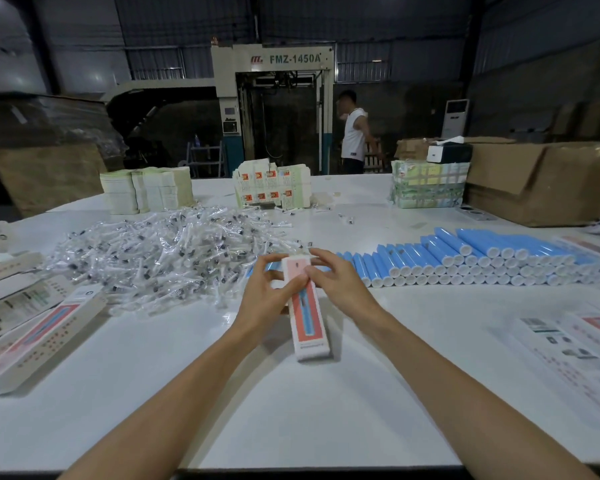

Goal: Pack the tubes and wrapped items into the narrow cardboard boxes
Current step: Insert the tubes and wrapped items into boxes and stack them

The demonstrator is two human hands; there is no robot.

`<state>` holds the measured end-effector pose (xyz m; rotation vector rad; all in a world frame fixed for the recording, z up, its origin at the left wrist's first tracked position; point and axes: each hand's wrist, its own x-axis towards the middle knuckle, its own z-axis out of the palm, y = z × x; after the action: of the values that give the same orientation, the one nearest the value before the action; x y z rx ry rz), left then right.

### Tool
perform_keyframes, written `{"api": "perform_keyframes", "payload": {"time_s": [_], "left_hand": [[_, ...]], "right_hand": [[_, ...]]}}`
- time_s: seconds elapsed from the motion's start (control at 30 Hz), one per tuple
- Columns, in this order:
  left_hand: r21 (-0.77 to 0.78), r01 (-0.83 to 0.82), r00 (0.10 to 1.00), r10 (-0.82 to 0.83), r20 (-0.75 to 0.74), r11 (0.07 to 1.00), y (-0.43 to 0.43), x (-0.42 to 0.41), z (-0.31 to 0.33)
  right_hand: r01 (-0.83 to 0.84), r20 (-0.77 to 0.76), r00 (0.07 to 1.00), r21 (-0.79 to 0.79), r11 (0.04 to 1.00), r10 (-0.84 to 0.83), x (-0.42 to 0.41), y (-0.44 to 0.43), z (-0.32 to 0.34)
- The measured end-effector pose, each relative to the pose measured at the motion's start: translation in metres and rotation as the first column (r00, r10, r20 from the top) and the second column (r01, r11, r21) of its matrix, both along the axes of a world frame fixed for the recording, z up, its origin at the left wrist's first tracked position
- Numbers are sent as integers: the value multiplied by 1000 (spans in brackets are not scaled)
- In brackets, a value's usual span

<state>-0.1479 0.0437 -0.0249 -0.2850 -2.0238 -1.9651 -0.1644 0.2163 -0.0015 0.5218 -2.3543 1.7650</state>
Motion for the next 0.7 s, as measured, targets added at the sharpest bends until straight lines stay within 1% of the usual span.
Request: {"api": "perform_keyframes", "payload": {"time_s": [0.1,0.13,0.17,0.23,0.27,0.3,0.33,0.4,0.47,0.57,0.63,0.7], "left_hand": [[25,-159,987,160,-23,987,-9,-4,-2],[36,-188,982,189,-25,982,-12,-5,-4],[61,-206,978,207,-12,977,-14,-6,-6],[103,-234,972,231,37,967,-14,-9,-11],[127,-232,972,225,68,964,-13,-10,-12],[164,-213,975,199,97,963,-10,-11,-13],[200,-185,979,163,120,962,-8,-11,-12],[225,-120,986,91,137,967,-4,-9,-10],[184,-22,992,-1,128,983,3,-4,-7],[97,141,981,-152,121,985,14,6,-6],[-8,182,978,-181,100,983,15,10,-6],[-190,148,989,-149,5,971,11,9,-9]], "right_hand": [[56,-9,998,137,989,-55,12,-11,0],[56,-34,998,198,979,-50,16,-14,0],[56,-65,997,294,954,-39,21,-17,-1],[86,-172,985,524,848,7,29,-23,-5],[138,-257,966,614,777,32,32,-25,-9],[213,-349,936,669,712,47,35,-26,-11],[286,-421,906,692,663,49,38,-26,-11],[372,-492,870,681,630,18,45,-23,-9],[395,-499,867,669,629,-14,52,-13,-6],[448,-499,862,663,600,-93,65,18,-5],[519,-510,839,649,556,-189,75,49,-2],[590,-496,806,626,510,-323,87,88,2]]}}
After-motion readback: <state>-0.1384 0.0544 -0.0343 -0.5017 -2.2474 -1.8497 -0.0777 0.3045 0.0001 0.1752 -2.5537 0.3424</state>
